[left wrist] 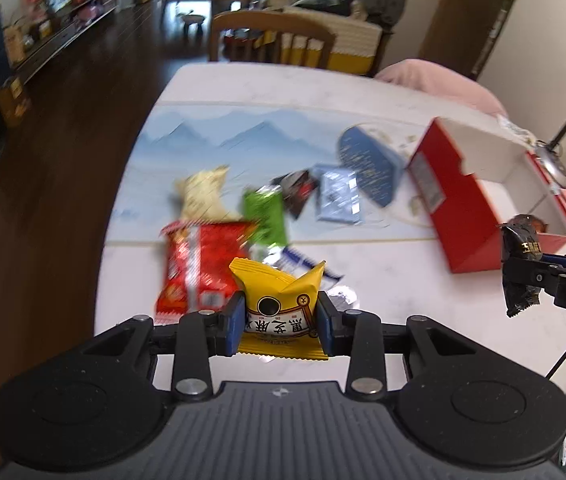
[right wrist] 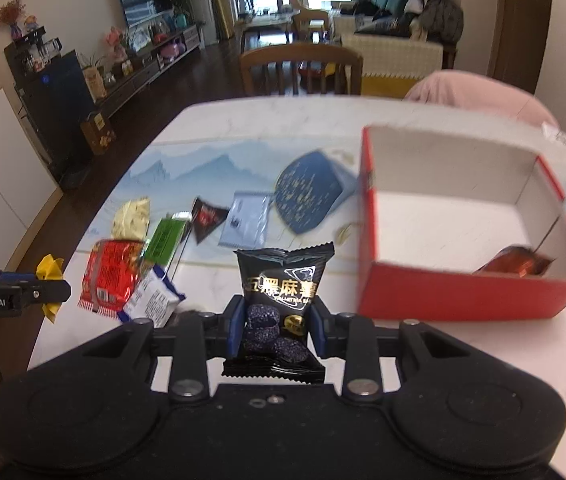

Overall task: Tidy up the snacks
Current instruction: 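Carry the black packet and yellow candy over the red box with both grippers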

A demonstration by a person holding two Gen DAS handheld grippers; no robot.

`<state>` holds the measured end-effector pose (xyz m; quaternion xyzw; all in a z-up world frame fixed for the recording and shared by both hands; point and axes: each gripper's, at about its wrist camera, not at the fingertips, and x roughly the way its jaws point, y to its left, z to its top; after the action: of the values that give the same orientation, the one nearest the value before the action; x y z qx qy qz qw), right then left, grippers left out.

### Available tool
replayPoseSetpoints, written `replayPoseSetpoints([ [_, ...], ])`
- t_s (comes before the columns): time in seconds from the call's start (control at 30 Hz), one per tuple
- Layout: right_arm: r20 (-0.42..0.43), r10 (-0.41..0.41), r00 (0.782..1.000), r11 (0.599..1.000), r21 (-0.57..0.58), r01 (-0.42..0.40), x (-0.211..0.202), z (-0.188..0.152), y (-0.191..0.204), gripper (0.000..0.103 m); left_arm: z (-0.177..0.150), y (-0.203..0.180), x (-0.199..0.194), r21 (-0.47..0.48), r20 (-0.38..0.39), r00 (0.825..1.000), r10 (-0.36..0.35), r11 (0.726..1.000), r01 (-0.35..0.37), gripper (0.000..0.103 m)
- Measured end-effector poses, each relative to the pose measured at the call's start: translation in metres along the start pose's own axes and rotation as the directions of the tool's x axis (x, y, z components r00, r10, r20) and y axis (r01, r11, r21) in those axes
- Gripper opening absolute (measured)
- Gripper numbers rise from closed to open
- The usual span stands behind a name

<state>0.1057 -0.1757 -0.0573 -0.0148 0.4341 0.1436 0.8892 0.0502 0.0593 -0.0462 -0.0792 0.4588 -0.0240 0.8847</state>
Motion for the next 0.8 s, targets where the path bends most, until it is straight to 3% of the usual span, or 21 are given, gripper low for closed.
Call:
replayPoseSetpoints([
  [0.27,0.053,-0.056,0.997,0.998,0.031,0.054,-0.027,0.013,-0.037,0.032,0.032,-0.057,-0.011,0.099,0.037,0.997,-0.062,0.993,0.058,0.036],
  [0.5,0.062,-0.093,0.994,0.994,0.057,0.090,-0.035,0.022,-0.089,0.032,0.060,-0.119,0.004,0.155,0.027,0.995,-0.094,0.984,0.089,0.036],
  [0.8,-0.017,-0.105,0.994,0.991,0.078,0.106,-0.016,0.039,-0.176,0.032,0.090,-0.212,0.053,0.225,-0.054,0.995,-0.090,0.969,0.100,0.036],
])
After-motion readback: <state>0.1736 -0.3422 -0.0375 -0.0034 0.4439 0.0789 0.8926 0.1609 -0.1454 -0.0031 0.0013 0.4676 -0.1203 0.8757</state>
